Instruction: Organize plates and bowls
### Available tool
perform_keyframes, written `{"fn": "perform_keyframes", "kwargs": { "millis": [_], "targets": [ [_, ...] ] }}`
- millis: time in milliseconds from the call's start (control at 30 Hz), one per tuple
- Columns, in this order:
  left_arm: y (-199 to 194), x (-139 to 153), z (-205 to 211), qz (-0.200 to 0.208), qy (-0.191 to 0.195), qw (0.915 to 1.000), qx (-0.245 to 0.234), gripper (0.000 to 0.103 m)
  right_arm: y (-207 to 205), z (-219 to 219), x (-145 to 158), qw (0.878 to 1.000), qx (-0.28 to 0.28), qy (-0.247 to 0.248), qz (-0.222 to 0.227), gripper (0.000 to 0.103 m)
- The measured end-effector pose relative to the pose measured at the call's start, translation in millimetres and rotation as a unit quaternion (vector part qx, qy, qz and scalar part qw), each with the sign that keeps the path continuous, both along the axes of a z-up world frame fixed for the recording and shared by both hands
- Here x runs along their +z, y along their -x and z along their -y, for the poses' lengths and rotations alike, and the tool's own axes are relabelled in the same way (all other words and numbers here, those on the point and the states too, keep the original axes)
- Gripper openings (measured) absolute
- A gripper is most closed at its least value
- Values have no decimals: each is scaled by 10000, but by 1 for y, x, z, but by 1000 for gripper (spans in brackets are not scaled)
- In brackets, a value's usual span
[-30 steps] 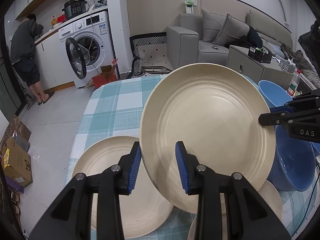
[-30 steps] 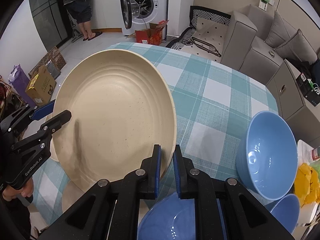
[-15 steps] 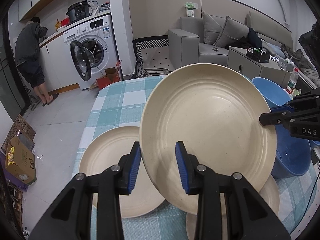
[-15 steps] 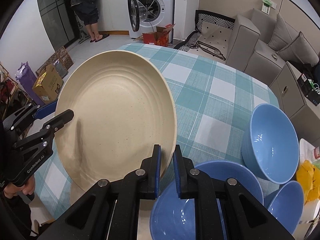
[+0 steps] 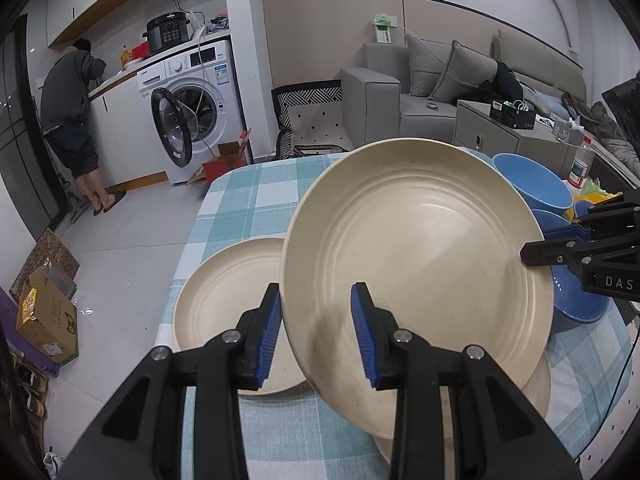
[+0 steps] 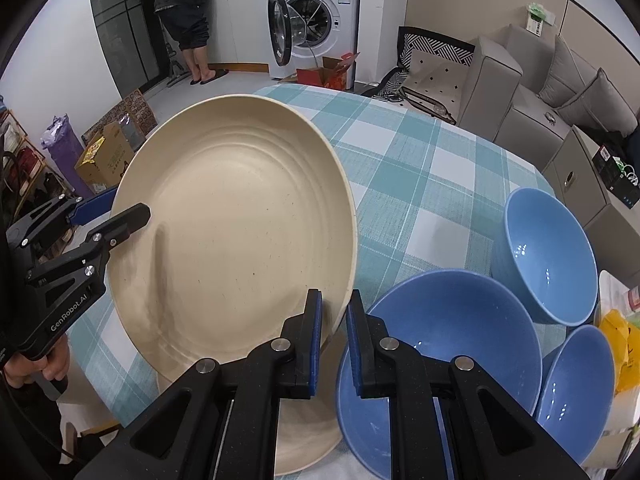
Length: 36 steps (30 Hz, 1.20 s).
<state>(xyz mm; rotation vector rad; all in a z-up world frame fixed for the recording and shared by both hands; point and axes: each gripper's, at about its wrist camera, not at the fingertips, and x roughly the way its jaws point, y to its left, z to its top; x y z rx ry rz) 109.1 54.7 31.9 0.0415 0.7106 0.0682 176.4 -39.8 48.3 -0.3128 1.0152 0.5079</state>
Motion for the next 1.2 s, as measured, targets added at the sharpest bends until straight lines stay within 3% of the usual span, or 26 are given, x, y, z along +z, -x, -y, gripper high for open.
{"fn": "perform_keyframes", "kwargs": {
  "millis": [1200],
  "targets": [
    [28,-39,22,-306,-21,9993,-208,33,67,24,-33,9999,79,12,-96,12]
  ]
}}
